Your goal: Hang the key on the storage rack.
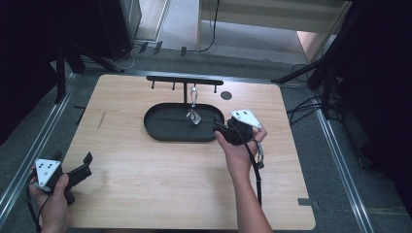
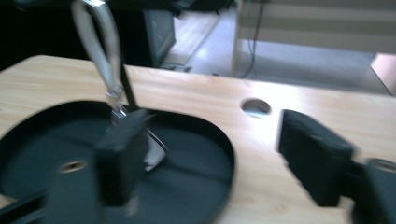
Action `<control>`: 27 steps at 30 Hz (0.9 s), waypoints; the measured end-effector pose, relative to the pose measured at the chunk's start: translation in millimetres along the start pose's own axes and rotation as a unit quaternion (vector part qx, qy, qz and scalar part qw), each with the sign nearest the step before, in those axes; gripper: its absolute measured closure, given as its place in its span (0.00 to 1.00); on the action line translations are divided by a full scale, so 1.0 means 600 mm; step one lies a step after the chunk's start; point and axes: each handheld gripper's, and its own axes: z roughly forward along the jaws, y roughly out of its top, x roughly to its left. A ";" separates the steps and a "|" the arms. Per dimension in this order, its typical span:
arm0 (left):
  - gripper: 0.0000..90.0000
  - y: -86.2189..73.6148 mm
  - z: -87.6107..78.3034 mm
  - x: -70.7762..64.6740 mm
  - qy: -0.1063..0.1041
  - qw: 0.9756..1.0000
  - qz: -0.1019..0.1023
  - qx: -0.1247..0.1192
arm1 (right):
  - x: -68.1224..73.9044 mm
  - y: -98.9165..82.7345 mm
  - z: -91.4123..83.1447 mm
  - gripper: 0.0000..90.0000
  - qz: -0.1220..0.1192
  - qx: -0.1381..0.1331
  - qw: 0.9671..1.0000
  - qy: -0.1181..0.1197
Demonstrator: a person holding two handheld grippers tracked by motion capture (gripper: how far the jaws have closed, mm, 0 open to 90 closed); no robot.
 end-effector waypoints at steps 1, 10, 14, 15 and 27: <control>0.06 0.000 0.000 0.000 0.000 1.000 0.001 -0.001 | -0.007 -0.003 -0.005 0.15 0.003 0.000 1.000 -0.002; 0.06 0.000 0.000 -0.001 0.000 1.000 0.002 -0.001 | -0.086 -0.054 -0.069 0.00 0.015 -0.017 1.000 0.009; 0.06 0.000 -0.001 -0.002 0.000 1.000 0.002 -0.001 | -0.117 -0.074 -0.093 0.00 0.028 -0.024 0.999 0.004; 0.06 0.000 -0.001 -0.002 -0.002 1.000 0.000 -0.001 | -0.123 -0.077 -0.097 0.00 0.026 -0.024 0.999 0.004; 0.06 -0.001 -0.001 -0.003 0.000 1.000 0.002 -0.002 | -0.197 -0.129 -0.150 0.00 0.037 -0.033 0.998 -0.028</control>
